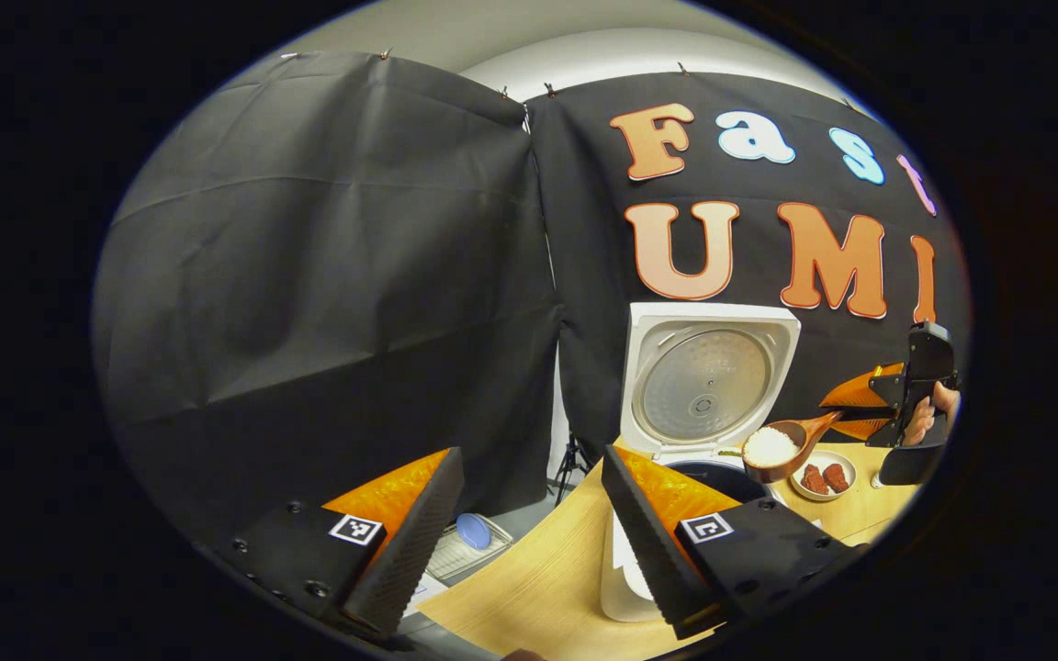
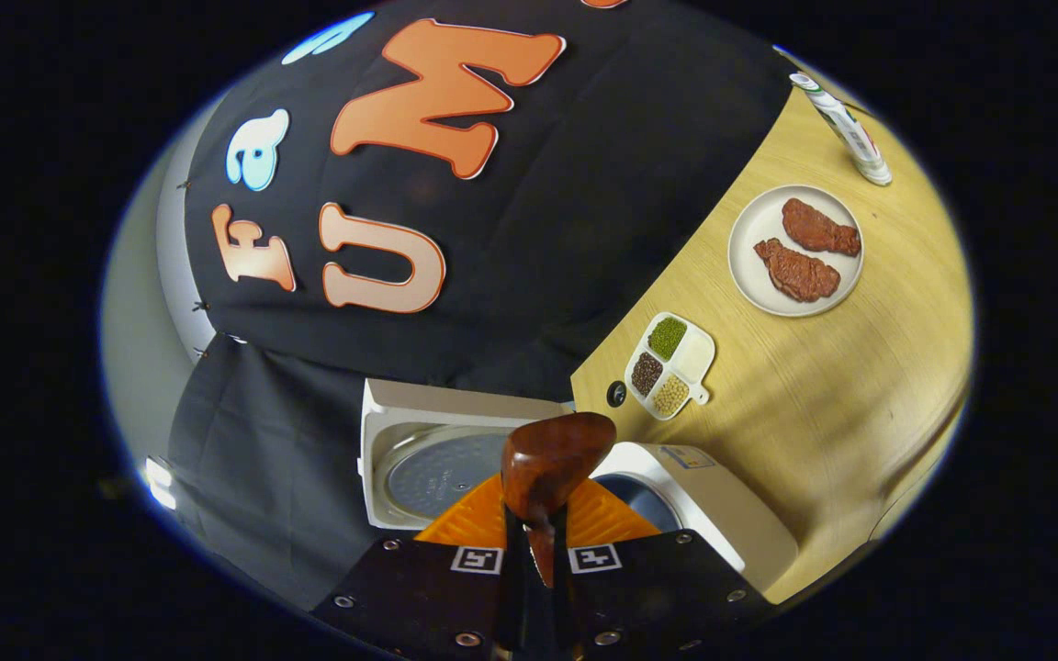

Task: Close the left gripper, press the button to open the rice cooker; take a wooden spoon from the chopstick holder with the right hand, scoop a spoonful of rice and pour it into the rice cooker, then put the wooden spoon back into the chopstick holder.

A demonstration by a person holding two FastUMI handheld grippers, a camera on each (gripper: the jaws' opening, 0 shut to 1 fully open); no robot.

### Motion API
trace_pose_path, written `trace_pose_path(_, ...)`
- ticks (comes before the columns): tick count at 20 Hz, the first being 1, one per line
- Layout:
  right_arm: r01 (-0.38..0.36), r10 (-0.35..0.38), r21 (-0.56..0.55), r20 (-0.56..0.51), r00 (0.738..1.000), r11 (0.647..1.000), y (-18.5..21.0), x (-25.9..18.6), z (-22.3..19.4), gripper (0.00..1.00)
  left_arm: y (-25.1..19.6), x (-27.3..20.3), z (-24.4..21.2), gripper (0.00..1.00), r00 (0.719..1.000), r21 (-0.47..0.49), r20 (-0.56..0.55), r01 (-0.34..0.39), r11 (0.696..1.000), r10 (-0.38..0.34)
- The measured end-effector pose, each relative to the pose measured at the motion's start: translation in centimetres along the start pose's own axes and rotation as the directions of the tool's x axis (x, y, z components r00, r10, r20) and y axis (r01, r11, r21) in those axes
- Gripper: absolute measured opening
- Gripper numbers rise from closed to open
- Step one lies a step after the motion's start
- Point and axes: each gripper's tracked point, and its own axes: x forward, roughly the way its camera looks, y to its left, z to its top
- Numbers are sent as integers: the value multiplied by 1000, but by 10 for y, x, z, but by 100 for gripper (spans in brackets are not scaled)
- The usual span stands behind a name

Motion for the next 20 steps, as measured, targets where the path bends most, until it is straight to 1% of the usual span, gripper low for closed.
trace_pose_path(3, 23, -23, -73, 2, 1000, 997, 0, 4, -5, 12, 2, -2, -5, 100, 1000, -4, -12, -9, 1000, 9)
trace_pose_path(6, 26, -24, -187, 16, 1000, 982, 10, 6, -6, 12, -1, -2, -3, 100, 1000, -1, -11, -8, 1000, 8)
trace_pose_path(9, 23, -15, -292, 32, 999, 956, 22, 7, -5, 12, -6, -4, 0, 100, 1000, 4, -5, -4, 1000, 4)
trace_pose_path(12, 13, 2, -360, 42, 999, 933, 34, 8, -5, 12, -7, -7, 0, 100, 1000, 7, -3, -3, 1000, 3)
trace_pose_path(16, 7, 20, -443, 55, 998, 896, 46, 11, -5, 12, 4, -8, 3, 100, 1000, 16, 1, -31, 999, 31)
trace_pose_path(20, 9, 35, -530, 72, 997, 848, 56, 6, -2, 12, 12, -10, 1, 100, 999, 18, 0, -50, 999, 50)
